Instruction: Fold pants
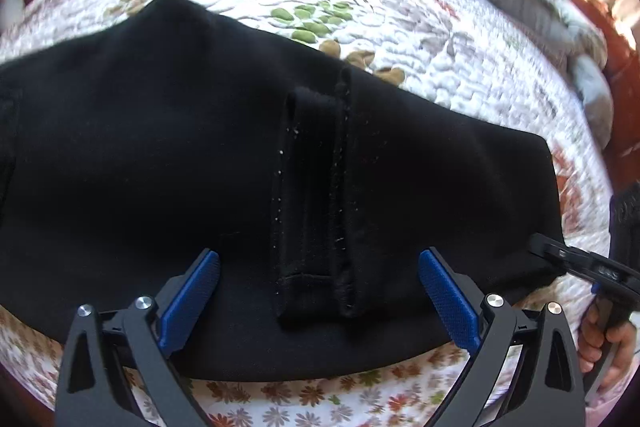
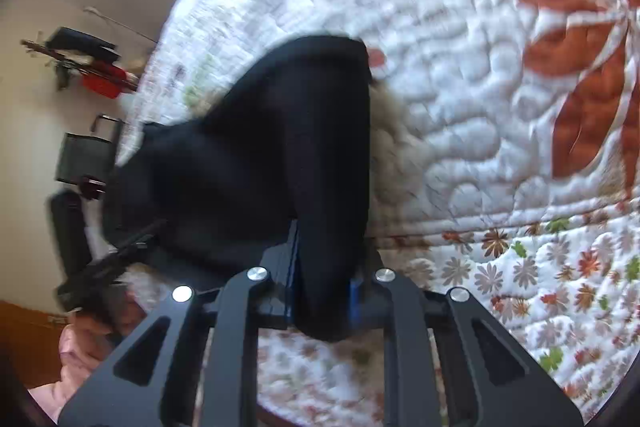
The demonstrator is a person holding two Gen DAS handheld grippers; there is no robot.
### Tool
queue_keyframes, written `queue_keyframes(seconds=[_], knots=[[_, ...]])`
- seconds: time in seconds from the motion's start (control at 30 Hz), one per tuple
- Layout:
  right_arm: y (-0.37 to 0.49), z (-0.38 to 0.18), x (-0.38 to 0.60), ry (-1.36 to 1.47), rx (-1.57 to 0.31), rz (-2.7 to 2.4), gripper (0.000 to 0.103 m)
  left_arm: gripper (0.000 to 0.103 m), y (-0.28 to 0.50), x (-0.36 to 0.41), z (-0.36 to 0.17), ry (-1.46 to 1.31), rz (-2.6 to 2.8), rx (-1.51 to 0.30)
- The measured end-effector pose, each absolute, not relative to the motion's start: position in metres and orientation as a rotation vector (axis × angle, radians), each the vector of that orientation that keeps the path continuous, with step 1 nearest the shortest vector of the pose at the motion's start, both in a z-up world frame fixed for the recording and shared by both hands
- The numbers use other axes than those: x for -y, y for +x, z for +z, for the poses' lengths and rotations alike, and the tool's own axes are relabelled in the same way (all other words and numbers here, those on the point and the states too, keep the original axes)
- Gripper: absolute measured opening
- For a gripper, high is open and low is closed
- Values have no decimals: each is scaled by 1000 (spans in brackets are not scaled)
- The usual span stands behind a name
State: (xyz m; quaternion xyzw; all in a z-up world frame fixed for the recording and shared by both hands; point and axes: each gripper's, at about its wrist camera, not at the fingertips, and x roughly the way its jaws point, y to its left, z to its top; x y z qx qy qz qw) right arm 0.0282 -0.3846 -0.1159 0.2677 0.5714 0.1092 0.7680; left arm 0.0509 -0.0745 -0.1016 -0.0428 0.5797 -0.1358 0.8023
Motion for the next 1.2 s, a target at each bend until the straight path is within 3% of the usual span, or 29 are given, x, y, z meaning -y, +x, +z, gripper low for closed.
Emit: queue_keyframes(seconds=[0.07, 0.17, 0.2, 0.3, 0.47, 0.73, 0.9, 0.93, 1.03, 1.2], knots=[[26, -121, 393, 648, -1239, 226, 21, 99, 46, 80, -100, -42, -295, -1232], [20, -105, 394, 573, -1254, 209, 42, 99, 46, 69, -89, -118, -313, -1225], [17, -96, 394, 530, -1247, 187, 43, 99, 47, 62, -81, -163, -313, -1213], [16, -52, 392, 412, -1164, 165, 43, 99, 50, 51, -54, -279, -362, -1149], [53, -27, 368, 348, -1148, 235, 43, 99, 72, 81, -36, -327, -495, -1149], [100, -78, 348, 359, -1295, 167, 36, 98, 92, 98, -95, -278, -472, -1283], [97, -88, 359, 470, -1267, 175, 32, 98, 85, 98, -90, -254, -474, -1280], [92, -82, 361, 485, -1253, 176, 32, 98, 84, 94, -87, -264, -472, -1276], [70, -59, 359, 473, -1194, 176, 45, 98, 72, 69, -68, -272, -440, -1216], [42, -46, 329, 428, -1158, 215, 45, 98, 48, -7, -50, -266, -293, -1145]])
